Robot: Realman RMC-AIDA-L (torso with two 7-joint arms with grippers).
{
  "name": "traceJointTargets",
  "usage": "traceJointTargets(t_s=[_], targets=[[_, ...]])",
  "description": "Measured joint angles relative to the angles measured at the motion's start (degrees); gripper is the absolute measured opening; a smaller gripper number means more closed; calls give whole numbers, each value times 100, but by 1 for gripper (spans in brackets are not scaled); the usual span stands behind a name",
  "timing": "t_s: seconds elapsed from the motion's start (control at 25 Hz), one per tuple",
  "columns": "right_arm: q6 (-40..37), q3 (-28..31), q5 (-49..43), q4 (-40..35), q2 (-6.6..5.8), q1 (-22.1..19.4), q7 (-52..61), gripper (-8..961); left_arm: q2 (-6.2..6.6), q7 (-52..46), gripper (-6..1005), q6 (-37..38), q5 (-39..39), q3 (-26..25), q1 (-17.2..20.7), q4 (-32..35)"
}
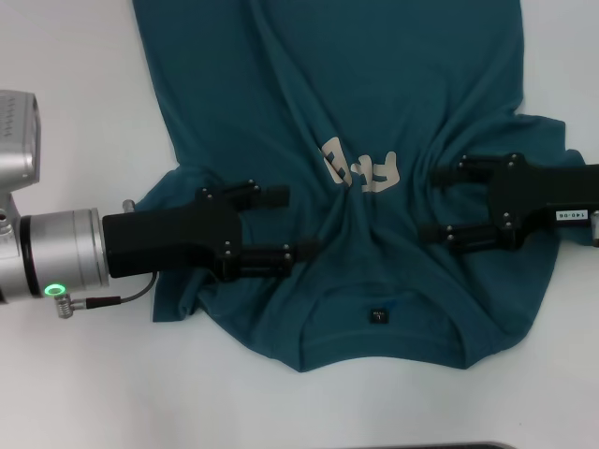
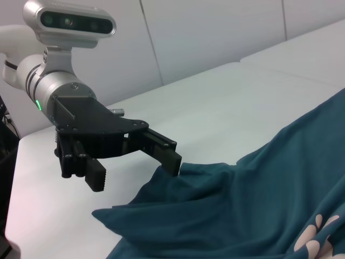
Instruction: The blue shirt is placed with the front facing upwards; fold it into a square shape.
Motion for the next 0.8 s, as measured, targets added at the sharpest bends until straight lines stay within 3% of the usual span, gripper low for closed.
traceJointTargets(t_s=[0.48, 0.68, 0.8], targets=[[-9, -91, -8, -22, -32, 51, 565, 913, -32, 3, 902, 19, 2, 0, 57, -28], [-131, -128, -23, -333, -198, 170, 1989, 912, -44, 12, 902, 27, 9, 10, 60, -27], [-394, -106, -23, -513, -359, 257, 2815, 911, -46, 14, 902, 28, 9, 25, 61, -27]])
